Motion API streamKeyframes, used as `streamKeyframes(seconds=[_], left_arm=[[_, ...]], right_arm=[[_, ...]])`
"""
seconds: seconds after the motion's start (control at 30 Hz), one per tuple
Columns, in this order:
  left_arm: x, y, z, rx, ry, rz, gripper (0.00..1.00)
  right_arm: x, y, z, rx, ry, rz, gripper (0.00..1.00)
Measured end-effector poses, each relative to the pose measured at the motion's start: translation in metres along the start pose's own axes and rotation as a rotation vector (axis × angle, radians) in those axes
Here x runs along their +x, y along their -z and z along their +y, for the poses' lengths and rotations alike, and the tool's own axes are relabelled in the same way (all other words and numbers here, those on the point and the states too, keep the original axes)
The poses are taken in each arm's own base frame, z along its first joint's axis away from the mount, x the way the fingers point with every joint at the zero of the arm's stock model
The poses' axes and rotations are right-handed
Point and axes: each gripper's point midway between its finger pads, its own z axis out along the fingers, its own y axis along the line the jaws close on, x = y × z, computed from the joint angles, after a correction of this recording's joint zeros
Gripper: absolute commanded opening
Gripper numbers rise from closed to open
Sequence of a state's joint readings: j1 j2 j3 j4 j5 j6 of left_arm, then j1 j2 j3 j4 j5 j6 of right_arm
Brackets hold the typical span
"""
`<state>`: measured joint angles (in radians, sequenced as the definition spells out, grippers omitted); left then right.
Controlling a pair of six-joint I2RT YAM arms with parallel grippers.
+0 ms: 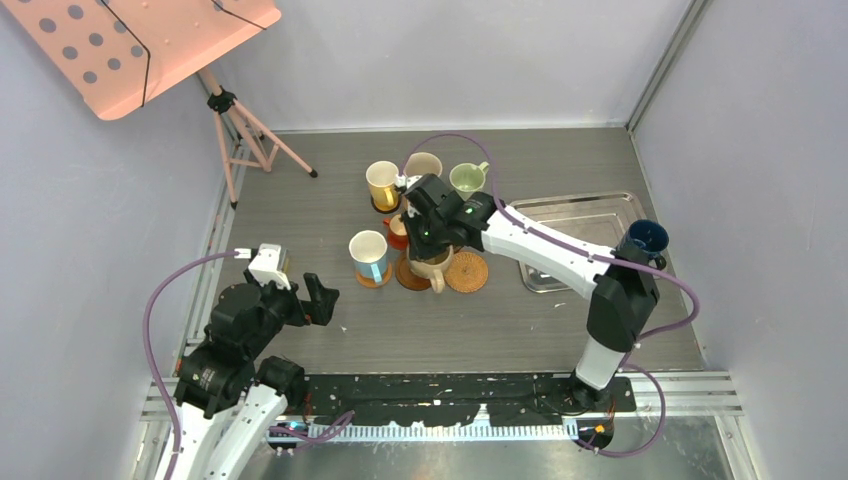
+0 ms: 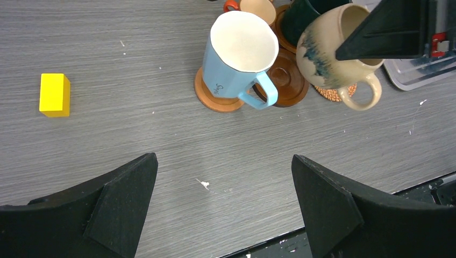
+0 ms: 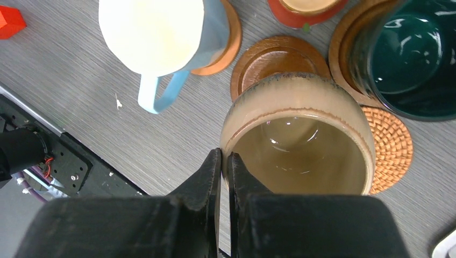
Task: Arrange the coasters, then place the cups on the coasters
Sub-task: Place the cup on the coaster.
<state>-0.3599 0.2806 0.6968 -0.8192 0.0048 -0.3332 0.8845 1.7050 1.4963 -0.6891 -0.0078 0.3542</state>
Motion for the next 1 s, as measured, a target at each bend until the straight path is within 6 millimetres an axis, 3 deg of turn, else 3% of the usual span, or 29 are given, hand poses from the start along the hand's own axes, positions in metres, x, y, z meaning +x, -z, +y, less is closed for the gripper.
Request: streamKeyframes(seconds=[0.33,0.67,1.0], left_arm=[[0.0,0.0,0.001,-0.007,0.0,-0.002,0.99],[-0.001,0.0,0.004,-0.02,0.0,-0.006,0.99],[-0.001,0.0,0.004,-0.022,0.0,-0.006,0.99]], right_arm=[[0.006,-0.031,0.014,-0.028,0.015,0.065,0.05],[0.003,-0.048,0.015,-0.022,0.025,0.081,0.05],[0.013,-0.064,0.011,-0.006,0.027,0.12,0.05]])
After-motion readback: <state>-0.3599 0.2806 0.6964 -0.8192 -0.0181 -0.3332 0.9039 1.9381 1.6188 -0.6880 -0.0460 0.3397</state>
